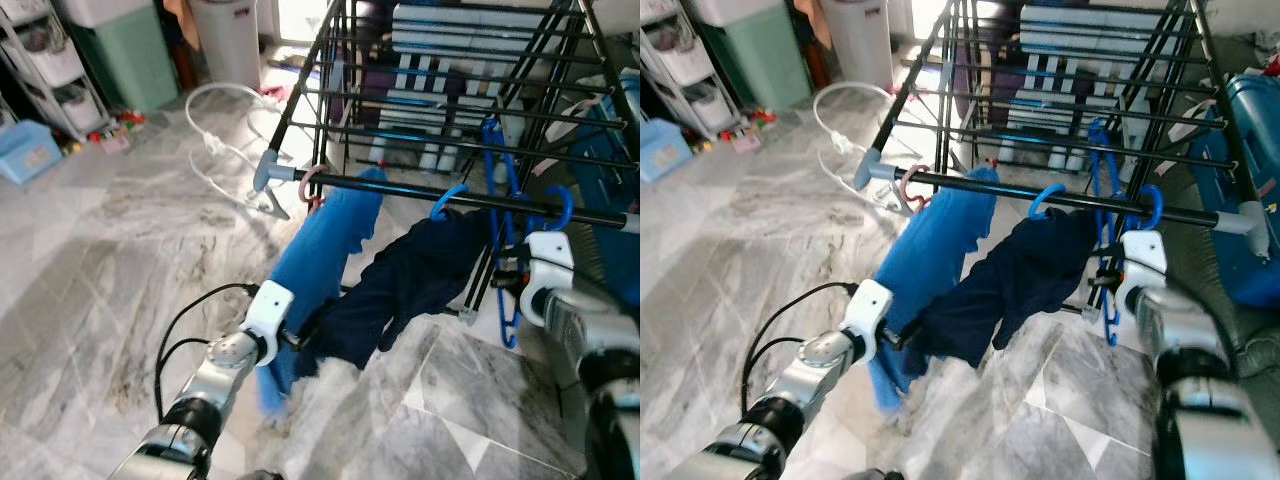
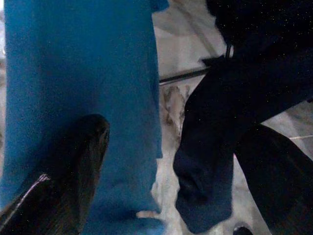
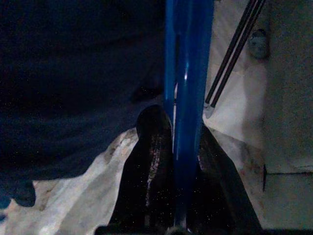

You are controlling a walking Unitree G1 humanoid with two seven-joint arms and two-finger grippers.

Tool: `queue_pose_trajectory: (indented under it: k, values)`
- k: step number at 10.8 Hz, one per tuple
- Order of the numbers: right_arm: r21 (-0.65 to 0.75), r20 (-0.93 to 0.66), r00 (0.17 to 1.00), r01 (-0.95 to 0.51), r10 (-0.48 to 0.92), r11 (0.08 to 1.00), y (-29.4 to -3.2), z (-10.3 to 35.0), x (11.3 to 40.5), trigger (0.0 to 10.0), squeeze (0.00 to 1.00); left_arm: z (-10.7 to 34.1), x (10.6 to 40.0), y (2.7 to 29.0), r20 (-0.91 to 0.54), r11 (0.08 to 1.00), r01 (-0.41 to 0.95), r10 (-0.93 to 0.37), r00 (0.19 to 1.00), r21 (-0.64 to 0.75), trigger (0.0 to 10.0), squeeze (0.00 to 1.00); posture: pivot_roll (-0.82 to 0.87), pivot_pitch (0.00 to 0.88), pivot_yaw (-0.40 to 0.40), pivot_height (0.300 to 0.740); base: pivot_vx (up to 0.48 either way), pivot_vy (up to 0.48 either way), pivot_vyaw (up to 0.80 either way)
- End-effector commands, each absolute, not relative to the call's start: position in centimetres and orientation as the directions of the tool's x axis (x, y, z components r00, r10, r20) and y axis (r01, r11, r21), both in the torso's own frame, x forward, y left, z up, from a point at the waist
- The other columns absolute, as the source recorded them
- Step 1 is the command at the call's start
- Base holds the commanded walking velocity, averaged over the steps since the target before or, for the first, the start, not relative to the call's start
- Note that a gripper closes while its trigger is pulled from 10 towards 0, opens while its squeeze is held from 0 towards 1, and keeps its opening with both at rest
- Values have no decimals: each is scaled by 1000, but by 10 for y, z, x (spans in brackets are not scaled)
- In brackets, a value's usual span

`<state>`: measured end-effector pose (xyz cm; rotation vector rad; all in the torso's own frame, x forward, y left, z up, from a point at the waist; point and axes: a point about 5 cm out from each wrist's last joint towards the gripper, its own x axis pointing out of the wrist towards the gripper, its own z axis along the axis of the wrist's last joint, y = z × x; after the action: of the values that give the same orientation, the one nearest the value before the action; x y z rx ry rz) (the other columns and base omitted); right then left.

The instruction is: Hang hanger

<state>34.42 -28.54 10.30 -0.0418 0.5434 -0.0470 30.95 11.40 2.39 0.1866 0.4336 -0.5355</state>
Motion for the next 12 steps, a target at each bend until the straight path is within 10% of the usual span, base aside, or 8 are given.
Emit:
queue_pose_trajectory:
  k: [1,7,8,9,12]
  values:
    - [-28,-520,851,75,-79,997,-291,101,342,0,0,21,307,120,-460,850,522,-439,772,66,10000,0,131,129,-12,740,0,0,0]
    - [16,-592,802,108,-77,994,-288,63,322,0,0,22,305,119,-463,848,525,-439,770,69,10000,0,128,126,-4,740,0,0,0]
    - [16,-577,812,119,-88,993,-291,66,323,6706,0,22,305,119,-463,847,527,-441,769,69,10000,0,126,124,-2,740,0,0,0]
    - [23,-562,821,139,-102,990,-294,70,324,10000,1000,23,304,118,-464,845,530,-443,767,69,10000,0,124,120,-5,740,0,0,0]
    - [-4,-523,845,130,-113,992,-298,76,326,10000,1000,22,304,114,-465,846,530,-444,766,64,10000,0,122,108,-11,740,0,0,0]
